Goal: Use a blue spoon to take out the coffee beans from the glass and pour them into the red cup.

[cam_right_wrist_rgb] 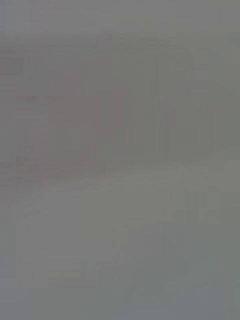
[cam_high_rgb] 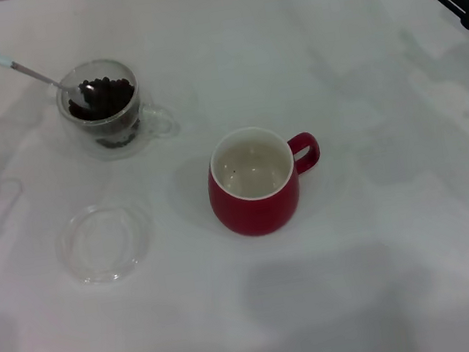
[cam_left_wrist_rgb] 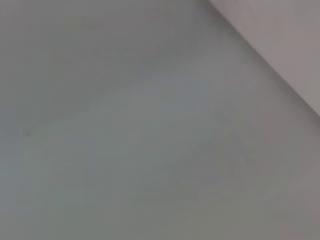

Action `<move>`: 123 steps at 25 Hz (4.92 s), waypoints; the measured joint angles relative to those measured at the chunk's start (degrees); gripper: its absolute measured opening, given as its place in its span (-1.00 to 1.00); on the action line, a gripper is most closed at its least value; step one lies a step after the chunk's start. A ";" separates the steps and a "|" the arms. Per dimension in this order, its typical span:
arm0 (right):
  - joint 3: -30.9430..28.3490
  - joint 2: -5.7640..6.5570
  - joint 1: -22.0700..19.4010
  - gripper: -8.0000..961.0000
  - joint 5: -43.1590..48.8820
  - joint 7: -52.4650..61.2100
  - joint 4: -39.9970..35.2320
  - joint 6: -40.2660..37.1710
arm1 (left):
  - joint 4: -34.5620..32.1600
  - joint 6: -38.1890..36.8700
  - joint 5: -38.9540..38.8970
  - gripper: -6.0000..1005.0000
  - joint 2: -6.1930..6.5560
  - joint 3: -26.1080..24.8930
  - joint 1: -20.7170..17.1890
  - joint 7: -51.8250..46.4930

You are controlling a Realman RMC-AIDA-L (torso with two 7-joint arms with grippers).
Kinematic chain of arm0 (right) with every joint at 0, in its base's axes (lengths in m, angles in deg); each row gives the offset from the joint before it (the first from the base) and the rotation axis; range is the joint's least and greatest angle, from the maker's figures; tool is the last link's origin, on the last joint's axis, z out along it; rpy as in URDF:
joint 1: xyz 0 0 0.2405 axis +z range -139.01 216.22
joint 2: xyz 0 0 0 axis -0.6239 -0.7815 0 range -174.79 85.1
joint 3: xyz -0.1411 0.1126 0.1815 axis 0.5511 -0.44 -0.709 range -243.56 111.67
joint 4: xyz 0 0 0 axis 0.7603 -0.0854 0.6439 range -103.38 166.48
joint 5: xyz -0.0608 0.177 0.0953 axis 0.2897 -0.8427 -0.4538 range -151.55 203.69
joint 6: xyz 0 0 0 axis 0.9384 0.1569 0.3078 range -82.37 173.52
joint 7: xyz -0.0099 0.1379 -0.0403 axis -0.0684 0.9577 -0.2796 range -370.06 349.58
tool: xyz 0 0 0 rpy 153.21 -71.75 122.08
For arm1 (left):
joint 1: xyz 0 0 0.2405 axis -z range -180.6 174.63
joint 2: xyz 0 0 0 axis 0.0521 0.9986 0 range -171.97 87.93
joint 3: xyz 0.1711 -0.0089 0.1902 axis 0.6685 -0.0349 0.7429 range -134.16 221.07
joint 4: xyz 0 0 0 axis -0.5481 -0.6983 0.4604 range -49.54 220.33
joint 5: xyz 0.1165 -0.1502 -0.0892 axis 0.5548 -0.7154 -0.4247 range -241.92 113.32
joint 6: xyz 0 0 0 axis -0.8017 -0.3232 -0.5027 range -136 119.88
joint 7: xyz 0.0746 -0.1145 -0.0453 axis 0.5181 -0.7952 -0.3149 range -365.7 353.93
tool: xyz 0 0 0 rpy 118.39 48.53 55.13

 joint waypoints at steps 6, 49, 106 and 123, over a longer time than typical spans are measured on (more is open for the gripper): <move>-0.10 0.00 0.00 0.72 0.00 0.00 0.27 0.04 | -0.25 -7.42 -2.02 -0.72 0.44 -0.03 -0.93 -2.57; -0.27 0.00 -1.06 0.72 -0.16 -0.38 -0.15 -1.32 | -0.33 -25.51 -3.79 -0.72 0.49 -0.37 -6.37 14.01; -2.54 -0.09 0.00 0.72 -1.76 -1.61 -0.50 1.09 | -8.56 7.37 -24.57 0.77 -2.93 -0.56 -17.51 73.46; -2.57 -0.08 0.05 0.72 -3.64 -2.20 -0.75 3.14 | -11.29 -2.55 -28.33 0.77 -2.98 -0.57 -16.36 80.77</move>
